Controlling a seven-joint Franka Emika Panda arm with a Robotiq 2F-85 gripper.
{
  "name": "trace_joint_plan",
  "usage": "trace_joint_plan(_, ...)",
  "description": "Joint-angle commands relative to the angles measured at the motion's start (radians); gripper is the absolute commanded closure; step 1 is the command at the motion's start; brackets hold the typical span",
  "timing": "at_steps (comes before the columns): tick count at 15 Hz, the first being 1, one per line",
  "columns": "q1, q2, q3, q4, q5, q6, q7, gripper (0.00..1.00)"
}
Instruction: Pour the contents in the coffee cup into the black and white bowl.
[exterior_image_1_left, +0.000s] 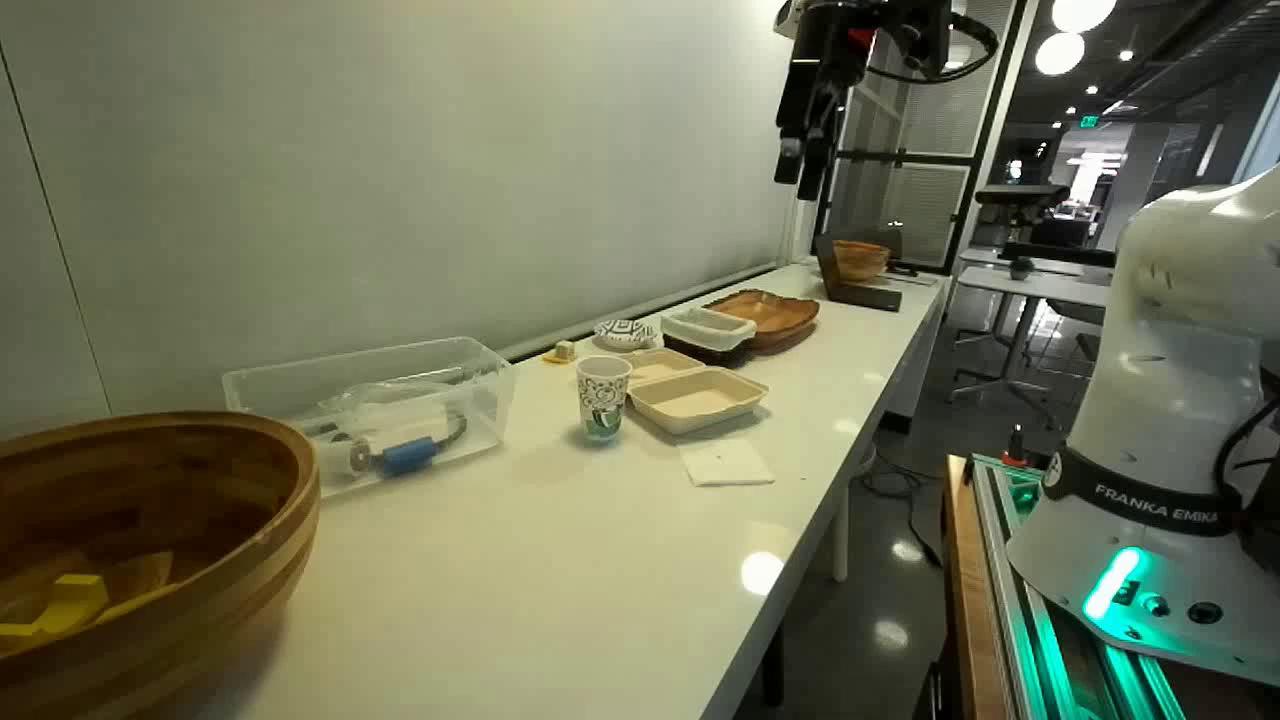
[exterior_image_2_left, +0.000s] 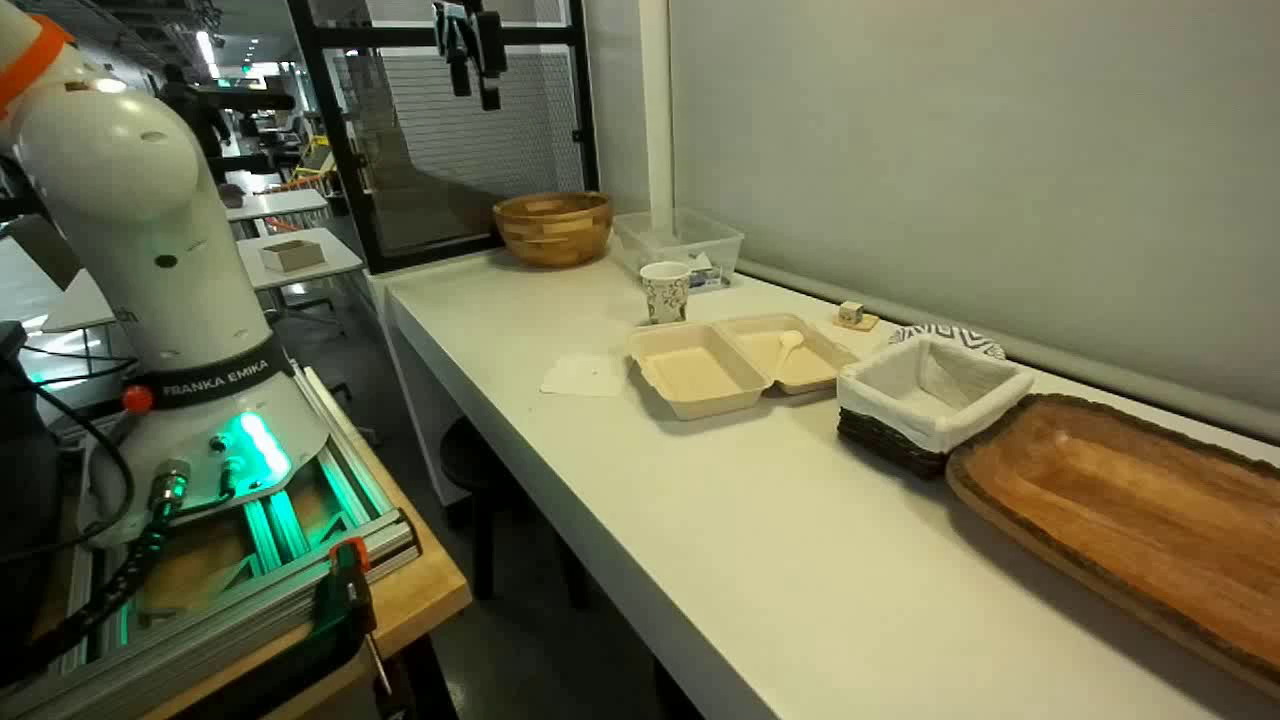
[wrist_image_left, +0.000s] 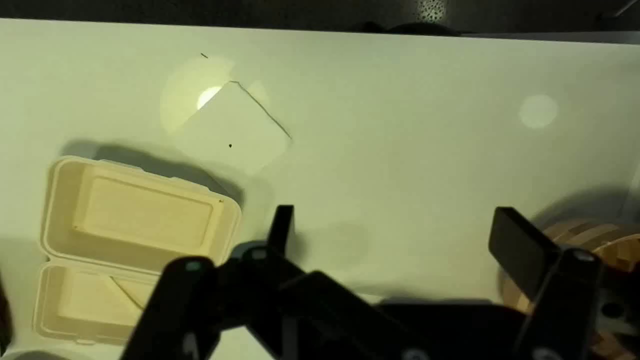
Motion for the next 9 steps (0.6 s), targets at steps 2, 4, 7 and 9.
trace_joint_plan(2, -0.008, 0.001, 0.006, 0.003, 0.004, -0.003, -0.004, 0.0)
trace_joint_plan(4, -0.008, 0.001, 0.006, 0.003, 0.004, -0.003, -0.004, 0.0)
trace_joint_plan(7, -0.008, 0.001, 0.006, 0.003, 0.004, -0.003, -0.004, 0.0)
trace_joint_plan(9, -0.008, 0.048, 0.004, 0.019, -0.013, 0.079, -0.034, 0.0)
